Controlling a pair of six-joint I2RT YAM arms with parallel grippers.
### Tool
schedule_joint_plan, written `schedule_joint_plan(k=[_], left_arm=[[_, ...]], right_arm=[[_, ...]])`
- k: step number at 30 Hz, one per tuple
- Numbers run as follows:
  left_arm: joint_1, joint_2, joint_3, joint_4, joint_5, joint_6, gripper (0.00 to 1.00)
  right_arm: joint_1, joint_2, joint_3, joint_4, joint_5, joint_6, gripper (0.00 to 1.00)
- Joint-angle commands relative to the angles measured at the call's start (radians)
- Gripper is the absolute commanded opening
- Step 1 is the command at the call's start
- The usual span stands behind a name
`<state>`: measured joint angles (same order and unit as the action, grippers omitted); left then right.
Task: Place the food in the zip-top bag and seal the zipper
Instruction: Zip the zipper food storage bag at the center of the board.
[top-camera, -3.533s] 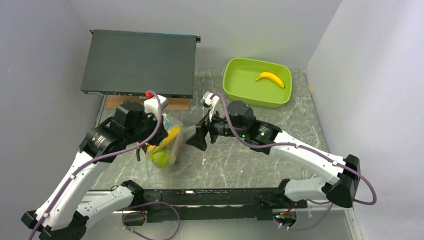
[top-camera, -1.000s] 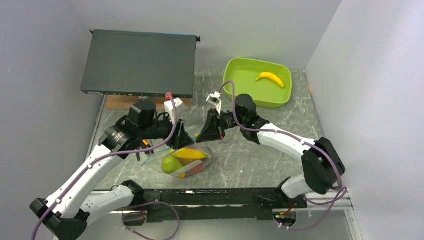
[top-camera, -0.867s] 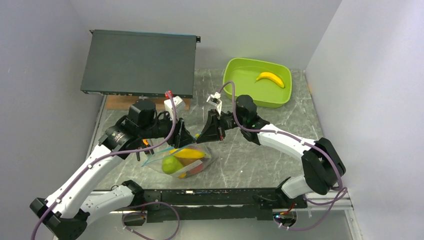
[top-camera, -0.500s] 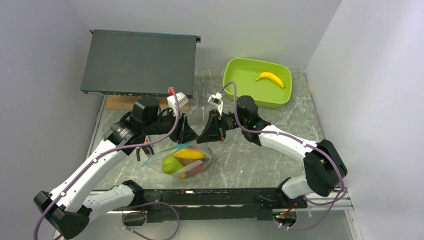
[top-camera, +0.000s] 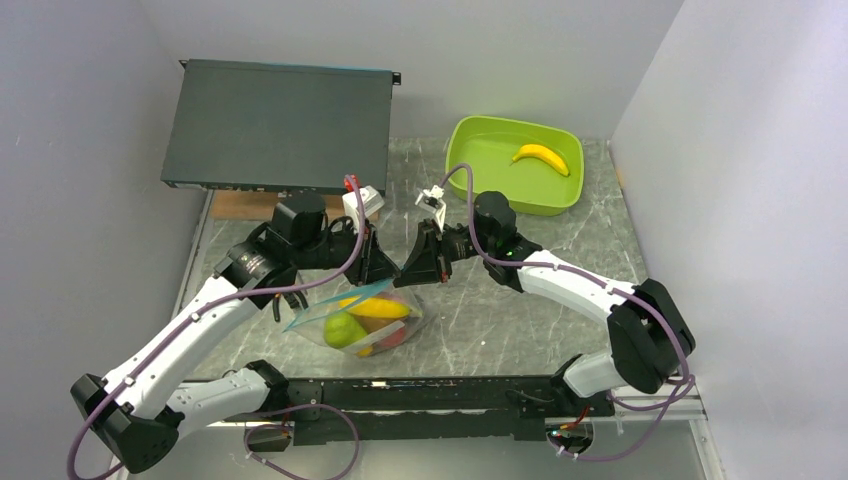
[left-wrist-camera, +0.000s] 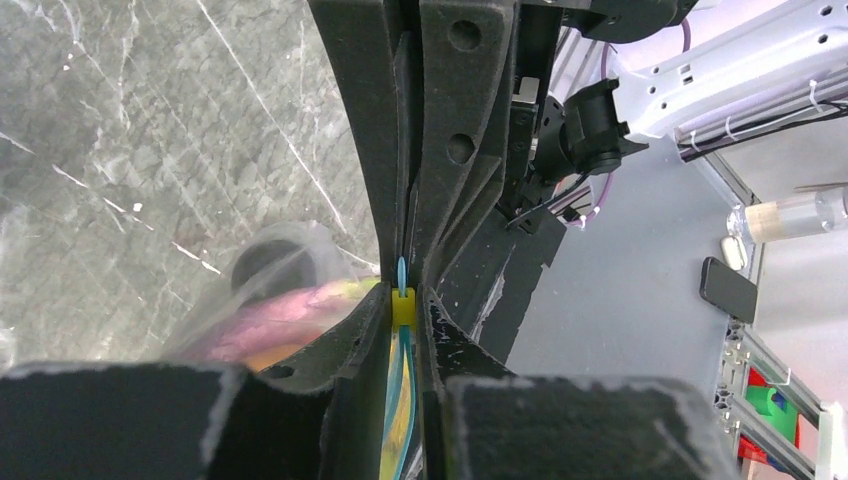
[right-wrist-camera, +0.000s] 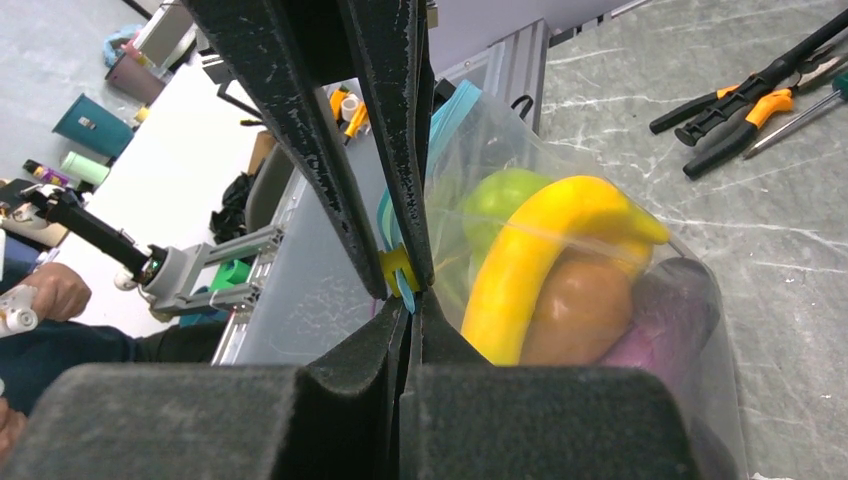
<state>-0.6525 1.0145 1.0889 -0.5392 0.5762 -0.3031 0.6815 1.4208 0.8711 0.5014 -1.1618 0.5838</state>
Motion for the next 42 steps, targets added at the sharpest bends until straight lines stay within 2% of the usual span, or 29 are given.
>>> schedule_joint_plan(k=[1,7,12,22,32,42], left_arm=[[-0.013,-0.003,0.029,0.018,0.006,0.005,0.16],[-0.013,-0.026,0.023,-0.033,-0.049,0.035,0.06],[-0.012,-0.035,0.011,-0.077,-0.071,0.056,0.03],[-0.012,-0.075,-0.012,-0.187,-0.131,0.085,0.01],[-0.01,-0.186,-0.068,-0.328,-0.269,0.074,0.01],[-0.01,-0.253,-0.096,-0.412,-0.33,0.053,0.01]], right_arm=[[-0.001,-0.04,-0.001,0.028,0.019,-0.019,0.0],[-0.002,-0.054,-0.025,0.026,0.086,0.031,0.0],[-0.011,-0.106,-0.106,0.097,0.191,0.104,0.0],[-0.084,-0.174,-0.233,0.149,0.359,0.23,0.0],[-0.221,-0.229,-0.312,0.08,0.457,0.256,0.0],[-0.314,-0.289,-0.351,0.002,0.513,0.256,0.0]])
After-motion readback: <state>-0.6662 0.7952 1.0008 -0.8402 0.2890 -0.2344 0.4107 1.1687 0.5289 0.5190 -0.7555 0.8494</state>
